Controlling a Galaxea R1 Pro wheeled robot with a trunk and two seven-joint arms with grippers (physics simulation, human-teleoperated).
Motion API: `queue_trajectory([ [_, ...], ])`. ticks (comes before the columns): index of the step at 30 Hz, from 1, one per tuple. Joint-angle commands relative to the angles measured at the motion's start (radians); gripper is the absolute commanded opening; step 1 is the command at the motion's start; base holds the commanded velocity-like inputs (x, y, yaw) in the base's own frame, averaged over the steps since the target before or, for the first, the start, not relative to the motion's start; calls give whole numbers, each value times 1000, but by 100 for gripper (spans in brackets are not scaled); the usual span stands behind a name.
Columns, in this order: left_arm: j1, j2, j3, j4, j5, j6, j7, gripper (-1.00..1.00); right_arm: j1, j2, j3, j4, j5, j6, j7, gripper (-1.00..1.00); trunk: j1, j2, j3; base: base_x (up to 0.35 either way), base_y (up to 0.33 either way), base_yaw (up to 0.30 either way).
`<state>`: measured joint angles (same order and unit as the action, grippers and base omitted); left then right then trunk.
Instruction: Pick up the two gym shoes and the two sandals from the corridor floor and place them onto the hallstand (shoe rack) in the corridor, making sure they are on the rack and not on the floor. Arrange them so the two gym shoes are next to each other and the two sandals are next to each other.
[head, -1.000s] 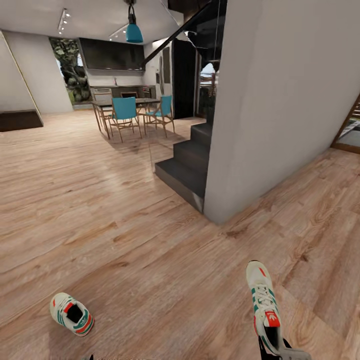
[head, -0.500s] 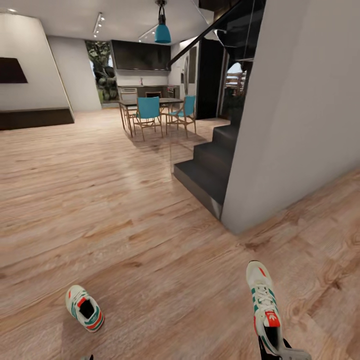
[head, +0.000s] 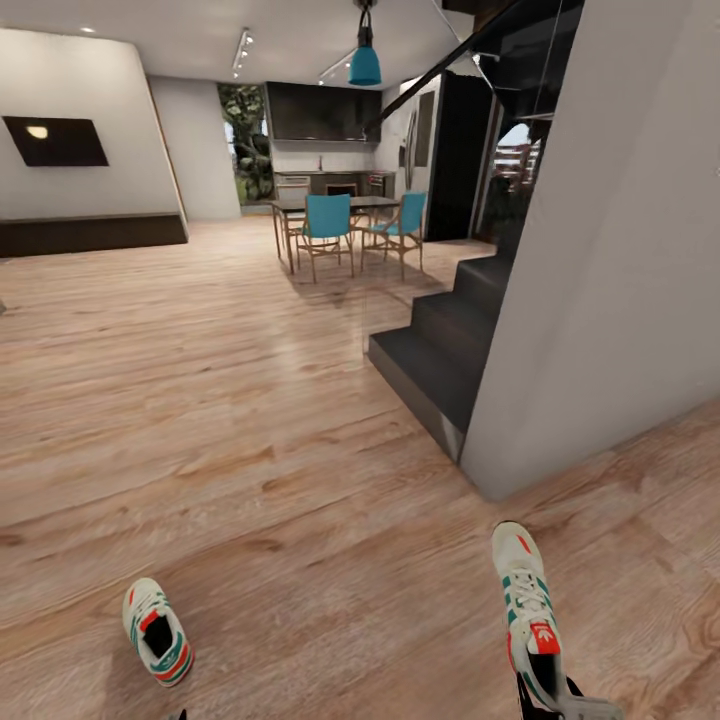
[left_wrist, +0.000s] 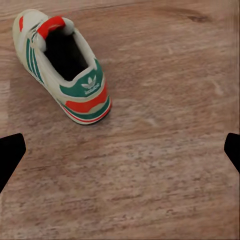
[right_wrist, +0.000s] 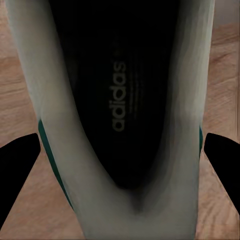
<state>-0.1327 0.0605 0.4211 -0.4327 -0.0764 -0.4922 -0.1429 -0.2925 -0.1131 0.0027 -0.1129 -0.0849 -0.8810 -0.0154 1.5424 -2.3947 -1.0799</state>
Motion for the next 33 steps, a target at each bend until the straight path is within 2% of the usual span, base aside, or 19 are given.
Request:
queue_trajectory([
  [1,-1,-1,8,0,-8,-3,-6,100,0,0,0,0,-6,-3,2,-100,0,0,-1,161,-295,17],
  [18,-1,-1,9,0,-8,-3,-6,100,0,1,0,-1,-8,-6,0,-100,0,0,-1,152,-239,7],
  [24,-1,-1,10,0,-8,-3,-6,100,0,1,0,-1,-10,-6,0,-100,0,0,-1,119,-186,217],
  [33,-1,-1,10,0,-8,-4,-6,100,0,1,1,-1,-9,-4,0,-100,0,0,-1,14,-20,275],
])
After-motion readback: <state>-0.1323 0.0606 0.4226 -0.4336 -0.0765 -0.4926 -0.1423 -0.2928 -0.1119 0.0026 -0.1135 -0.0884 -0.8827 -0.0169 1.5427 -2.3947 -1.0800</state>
